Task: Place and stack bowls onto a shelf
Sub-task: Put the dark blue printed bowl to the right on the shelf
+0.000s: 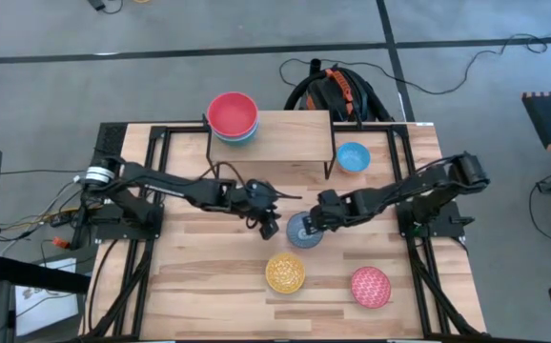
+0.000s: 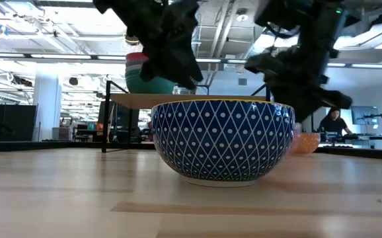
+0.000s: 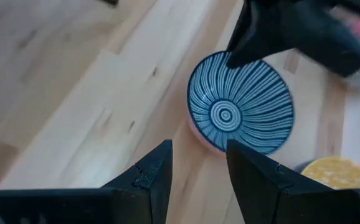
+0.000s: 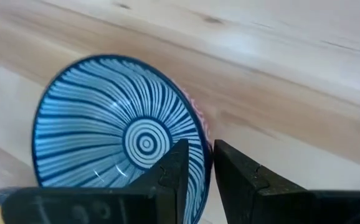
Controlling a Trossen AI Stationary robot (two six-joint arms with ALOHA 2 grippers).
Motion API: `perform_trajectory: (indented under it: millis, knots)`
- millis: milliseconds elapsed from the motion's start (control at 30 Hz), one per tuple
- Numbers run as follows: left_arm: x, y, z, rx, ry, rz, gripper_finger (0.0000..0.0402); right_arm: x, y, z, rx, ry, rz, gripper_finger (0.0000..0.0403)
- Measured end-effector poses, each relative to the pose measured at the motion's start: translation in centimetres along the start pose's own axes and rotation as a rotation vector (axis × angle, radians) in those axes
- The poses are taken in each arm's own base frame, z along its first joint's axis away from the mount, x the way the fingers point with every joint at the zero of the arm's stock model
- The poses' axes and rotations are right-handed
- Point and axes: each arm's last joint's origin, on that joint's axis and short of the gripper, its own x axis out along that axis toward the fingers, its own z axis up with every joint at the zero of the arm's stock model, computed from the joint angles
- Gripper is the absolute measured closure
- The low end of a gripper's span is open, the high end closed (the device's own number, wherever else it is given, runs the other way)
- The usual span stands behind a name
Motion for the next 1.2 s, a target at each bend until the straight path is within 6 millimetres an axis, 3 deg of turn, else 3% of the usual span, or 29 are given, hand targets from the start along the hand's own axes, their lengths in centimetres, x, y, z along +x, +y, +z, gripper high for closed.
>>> perform_trajectory:
  millis: [267, 567, 733, 1033, 1200]
  knots:
    - [3.2, 0.3, -1.4, -0.009, 0.087, -0.022, 0.0266, -2.1, 1.5, -0.2, -0.034, -0.070, 0.043, 0.0301]
    - [5.6, 0.2, -2.0, -0.059, 0.042, -0.033, 0.0266, -5.4, 0.4, -1.0, -0.023, -0.075, 0.043, 0.0301]
    - [6.8, 0.2, -1.4, -0.118, 0.004, -0.023, 0.0266, -5.5, 0.1, -1.2, -0.013, -0.070, 0.024, 0.0301]
    - [8.7, 0.6, -2.4, -0.108, 0.097, 0.029, 0.0266, -5.4, 0.2, -1.2, -0.009, -0.071, 0.023, 0.0301]
    - [8.7, 0.7, -2.6, -0.094, 0.109, 0.044, 0.0287, -5.5, 0.1, -1.2, -0.011, -0.074, 0.013, 0.0301]
